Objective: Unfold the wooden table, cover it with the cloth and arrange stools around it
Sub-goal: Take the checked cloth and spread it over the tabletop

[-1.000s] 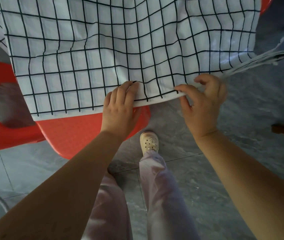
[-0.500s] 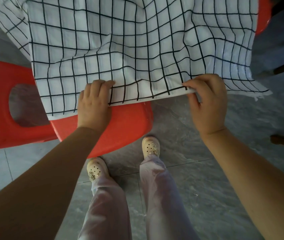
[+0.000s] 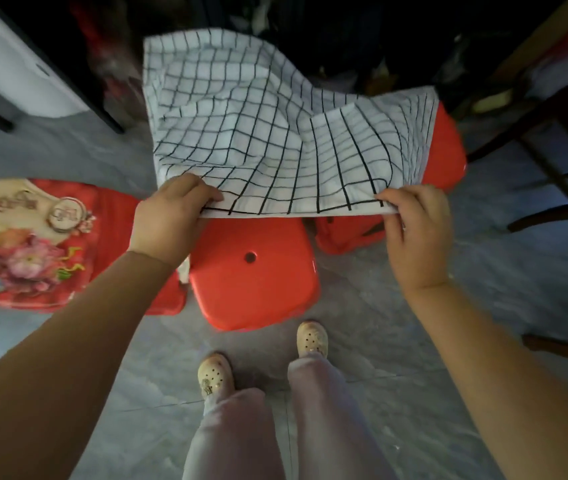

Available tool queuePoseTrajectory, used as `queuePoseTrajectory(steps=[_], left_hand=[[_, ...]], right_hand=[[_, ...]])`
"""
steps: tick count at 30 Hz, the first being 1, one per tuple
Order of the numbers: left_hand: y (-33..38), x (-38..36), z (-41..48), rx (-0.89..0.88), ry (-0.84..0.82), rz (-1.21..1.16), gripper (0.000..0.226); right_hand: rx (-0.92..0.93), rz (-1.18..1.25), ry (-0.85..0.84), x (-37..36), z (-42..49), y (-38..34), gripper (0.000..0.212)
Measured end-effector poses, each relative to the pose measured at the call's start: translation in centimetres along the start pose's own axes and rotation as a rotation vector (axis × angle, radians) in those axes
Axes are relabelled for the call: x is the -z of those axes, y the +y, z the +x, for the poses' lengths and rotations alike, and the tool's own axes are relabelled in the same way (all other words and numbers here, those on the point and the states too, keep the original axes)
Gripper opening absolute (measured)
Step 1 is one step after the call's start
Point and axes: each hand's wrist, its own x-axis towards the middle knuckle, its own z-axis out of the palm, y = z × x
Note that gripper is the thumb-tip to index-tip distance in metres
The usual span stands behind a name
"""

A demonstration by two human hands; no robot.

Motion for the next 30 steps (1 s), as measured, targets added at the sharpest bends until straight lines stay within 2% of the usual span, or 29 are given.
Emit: queuePoseTrajectory(steps=[8, 14, 20, 24, 30], left_hand=[[1.2, 13.7, -0.7, -0.068, 0.148, 0.056, 0.029], [0.5, 21.9, -4.5, -0.101, 0.116, 0.032, 0.032], [-0.3, 28.4, -9.6, -0.016, 0.186, 0.028, 0.023], [0.7, 31.0, -13.8, 0.040, 0.263, 0.071, 0.018], [3.9, 34.4, -22.0, 0.189, 0.315, 0.183, 0.023]], right_hand=[[-0.094, 0.022, 0.028, 6.8, 1.4, -10.8, 0.020], [-0.117, 0.039, 0.076, 10.2, 1.1, -19.3, 0.021], [0.021, 0.129, 0.079, 12.5, 1.7, -26.1, 0.020], [0.077, 0.176, 0.023, 13.7, 1.3, -29.5, 0.019], [0.226, 0.290, -0.084, 16.0, -0.9, -33.3, 0.017]])
